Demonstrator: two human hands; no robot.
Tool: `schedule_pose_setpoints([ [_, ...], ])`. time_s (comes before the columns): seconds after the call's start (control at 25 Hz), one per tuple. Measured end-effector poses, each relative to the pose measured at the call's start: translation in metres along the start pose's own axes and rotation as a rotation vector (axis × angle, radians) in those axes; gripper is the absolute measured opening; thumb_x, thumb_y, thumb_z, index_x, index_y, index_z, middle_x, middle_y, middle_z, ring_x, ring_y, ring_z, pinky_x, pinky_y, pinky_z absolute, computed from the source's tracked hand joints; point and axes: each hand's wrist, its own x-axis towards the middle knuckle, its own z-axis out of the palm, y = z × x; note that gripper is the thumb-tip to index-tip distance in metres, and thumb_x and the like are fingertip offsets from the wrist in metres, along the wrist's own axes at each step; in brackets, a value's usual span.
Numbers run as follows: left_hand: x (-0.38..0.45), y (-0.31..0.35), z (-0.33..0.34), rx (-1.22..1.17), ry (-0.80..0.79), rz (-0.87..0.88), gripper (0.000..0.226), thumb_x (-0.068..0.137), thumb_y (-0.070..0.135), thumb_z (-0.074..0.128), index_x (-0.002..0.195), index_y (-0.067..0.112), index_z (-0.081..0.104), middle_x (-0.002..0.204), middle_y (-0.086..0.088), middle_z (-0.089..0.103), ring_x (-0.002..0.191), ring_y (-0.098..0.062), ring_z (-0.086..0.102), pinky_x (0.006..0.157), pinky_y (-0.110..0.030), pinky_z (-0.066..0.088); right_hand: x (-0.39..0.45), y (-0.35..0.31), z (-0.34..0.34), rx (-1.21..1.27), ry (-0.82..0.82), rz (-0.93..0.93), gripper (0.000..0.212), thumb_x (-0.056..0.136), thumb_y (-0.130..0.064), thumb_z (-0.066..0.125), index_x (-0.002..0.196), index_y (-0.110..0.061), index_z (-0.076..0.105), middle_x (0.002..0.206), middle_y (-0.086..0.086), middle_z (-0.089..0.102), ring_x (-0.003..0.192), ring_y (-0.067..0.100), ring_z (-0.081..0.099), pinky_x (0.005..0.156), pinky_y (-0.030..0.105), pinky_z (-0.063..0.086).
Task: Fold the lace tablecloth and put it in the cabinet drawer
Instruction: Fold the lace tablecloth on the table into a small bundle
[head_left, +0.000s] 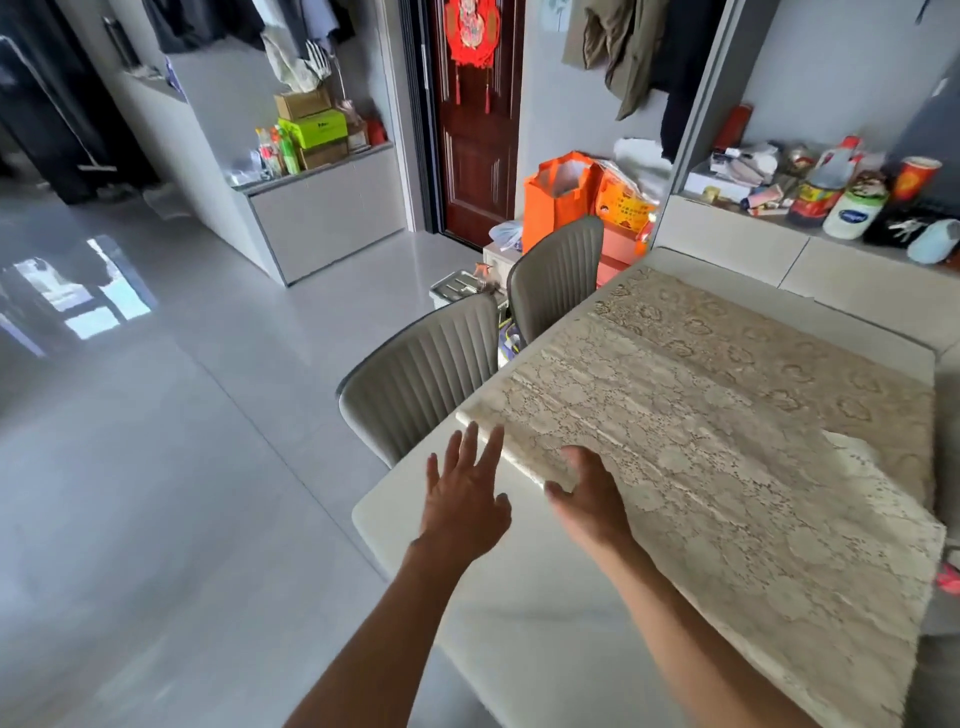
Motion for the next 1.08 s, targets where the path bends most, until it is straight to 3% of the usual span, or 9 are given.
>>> schedule_pose_setpoints([
  [0.2, 0.056, -0.129, -0.055, -0.063, 0.039, 0.125, 0.082, 0.088, 0.033, 0.054, 0.154, 0.028, 0.006, 0.163, -0.005, 0.01, 0.15, -0.024, 0.007, 0.12, -0.048, 0.014, 0.039, -0.095, 0.085, 0.032, 0.124, 0.073, 0.06, 0.087, -0.022, 0.063, 0.143, -0.023, 0.041, 0.147, 0.002, 0.045, 0.129, 0.026, 0.048, 0.107, 0.035, 0.038],
  [0.44, 0.123, -0.237, -0.139, -0.102, -0.101, 0.194, 0.08, 0.091, 0.031, 0.052, 0.154, 0.033, 0.002, 0.164, 0.002, 0.006, 0.15, -0.021, 0.003, 0.12, -0.05, 0.003, 0.084, -0.204, 0.145, 0.018, 0.281, 0.234, 0.082, 0.083, -0.051, 0.066, 0.151, -0.036, 0.022, 0.155, -0.001, 0.035, 0.133, 0.033, 0.042, 0.107, 0.043, 0.039],
  [0.76, 0.286, -0.254, -0.155, 0.003, -0.185, 0.526, 0.08, 0.092, 0.033, 0.05, 0.153, 0.034, -0.001, 0.164, 0.003, 0.001, 0.15, -0.017, -0.001, 0.12, -0.051, 0.001, 0.212, -0.238, 0.18, 0.214, 0.518, 0.409, 0.085, 0.084, -0.054, 0.063, 0.152, -0.031, 0.018, 0.158, 0.003, 0.031, 0.139, 0.033, 0.037, 0.112, 0.049, 0.034],
  [1.08, 0.459, -0.258, -0.156, 0.049, -0.274, 0.677, 0.079, 0.092, 0.032, 0.048, 0.154, 0.032, -0.001, 0.164, 0.001, 0.001, 0.15, -0.016, 0.001, 0.119, -0.048, 0.004, 0.333, -0.263, 0.174, 0.325, 0.655, 0.552, 0.081, 0.085, -0.048, 0.065, 0.151, -0.027, 0.023, 0.156, 0.005, 0.034, 0.138, 0.03, 0.038, 0.111, 0.047, 0.035],
])
